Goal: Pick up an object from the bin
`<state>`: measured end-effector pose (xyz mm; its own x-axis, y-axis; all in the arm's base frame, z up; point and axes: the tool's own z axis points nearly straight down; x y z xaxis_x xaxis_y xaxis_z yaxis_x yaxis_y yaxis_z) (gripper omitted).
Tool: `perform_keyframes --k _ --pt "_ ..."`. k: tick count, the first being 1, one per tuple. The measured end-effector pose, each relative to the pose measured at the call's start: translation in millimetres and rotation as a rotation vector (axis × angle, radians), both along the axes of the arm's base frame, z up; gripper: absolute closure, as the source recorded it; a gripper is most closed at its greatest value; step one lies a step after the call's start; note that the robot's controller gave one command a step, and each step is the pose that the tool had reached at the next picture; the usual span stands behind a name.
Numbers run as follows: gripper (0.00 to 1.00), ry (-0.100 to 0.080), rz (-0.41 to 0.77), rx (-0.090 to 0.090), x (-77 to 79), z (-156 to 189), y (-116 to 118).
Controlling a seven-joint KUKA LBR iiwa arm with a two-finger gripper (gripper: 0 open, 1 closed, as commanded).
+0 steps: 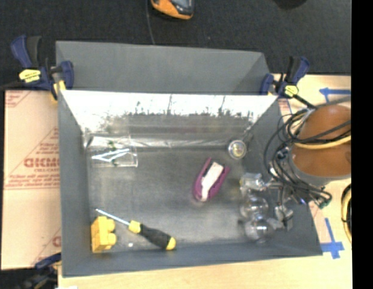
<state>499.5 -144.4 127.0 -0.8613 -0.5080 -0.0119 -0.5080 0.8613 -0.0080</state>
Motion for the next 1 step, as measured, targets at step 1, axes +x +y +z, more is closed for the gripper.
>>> perform_keyframes --k 1 --pt "0.00 0.005 0.284 0.002 -3.8 -13.0 -12.5"
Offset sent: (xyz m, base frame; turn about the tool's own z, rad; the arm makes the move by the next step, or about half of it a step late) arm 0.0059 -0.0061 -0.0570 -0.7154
